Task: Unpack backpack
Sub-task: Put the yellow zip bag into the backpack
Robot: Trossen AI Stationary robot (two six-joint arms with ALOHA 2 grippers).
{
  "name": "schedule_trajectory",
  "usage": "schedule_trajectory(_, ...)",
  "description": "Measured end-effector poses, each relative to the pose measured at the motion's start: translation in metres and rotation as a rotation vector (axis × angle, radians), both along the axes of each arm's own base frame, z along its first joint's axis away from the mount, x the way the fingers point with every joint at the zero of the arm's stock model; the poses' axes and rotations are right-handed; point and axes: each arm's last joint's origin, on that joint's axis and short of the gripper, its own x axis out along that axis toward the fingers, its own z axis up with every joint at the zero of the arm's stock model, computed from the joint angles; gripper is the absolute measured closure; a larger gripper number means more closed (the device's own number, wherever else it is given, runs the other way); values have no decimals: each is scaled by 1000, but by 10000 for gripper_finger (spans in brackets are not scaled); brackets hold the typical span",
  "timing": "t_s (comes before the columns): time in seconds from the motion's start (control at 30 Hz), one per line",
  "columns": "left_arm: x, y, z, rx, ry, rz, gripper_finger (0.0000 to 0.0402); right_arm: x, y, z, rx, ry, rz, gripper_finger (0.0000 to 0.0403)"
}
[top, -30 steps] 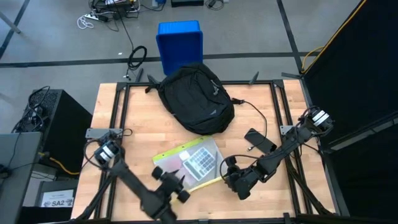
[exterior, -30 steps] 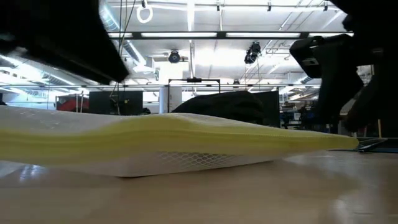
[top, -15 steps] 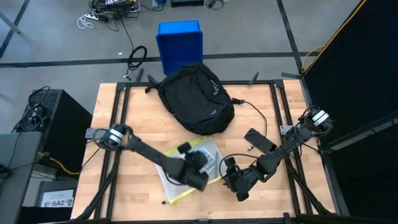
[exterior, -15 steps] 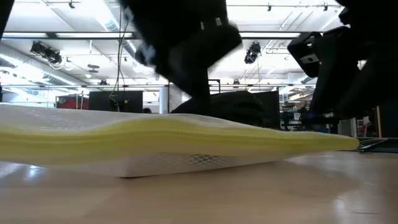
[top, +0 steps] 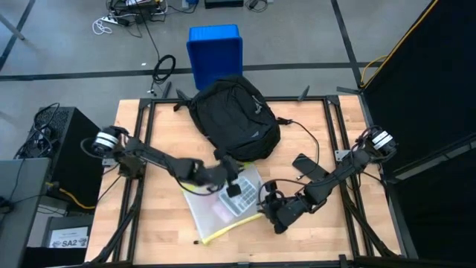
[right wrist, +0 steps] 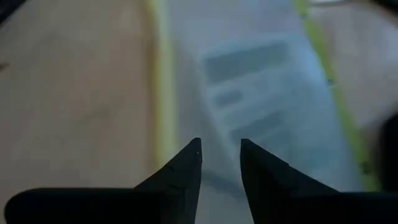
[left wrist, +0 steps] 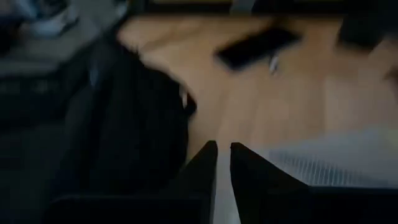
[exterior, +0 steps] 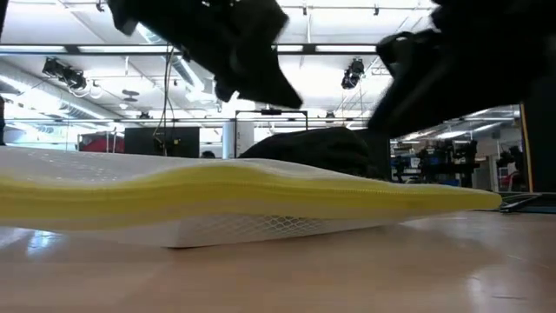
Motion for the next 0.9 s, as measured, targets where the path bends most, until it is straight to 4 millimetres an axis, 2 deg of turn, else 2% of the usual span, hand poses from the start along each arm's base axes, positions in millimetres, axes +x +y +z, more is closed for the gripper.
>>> schedule_trajectory(0.1, -7, 21, 3, 43, -71, -18, 386, 5, -10, 1, -27, -18, -58, 314)
schedule_trajectory(0.3, -9, 58, -1, 104, -44, -44, 361, 17, -33, 1, -67, -18, -131, 300)
schedule_trajectory(0.47, -7, 72, -7, 100, -30, -54, 299, 27, -57, -1, -10, 6, -200, 286)
schedule_trajectory(0.63, -5, 83, -10, 89, -32, -10, 241, 31, -65, -2, 50, 39, -159, 280)
schedule_trajectory(0.77, -3, 95, -12, 105, -28, 0, 221, 34, -74, -2, -7, 49, -138, 284)
schedule_trajectory(0.9, -3, 106, -11, 80, -36, -42, 217, 38, -88, -2, -27, 57, -150, 286)
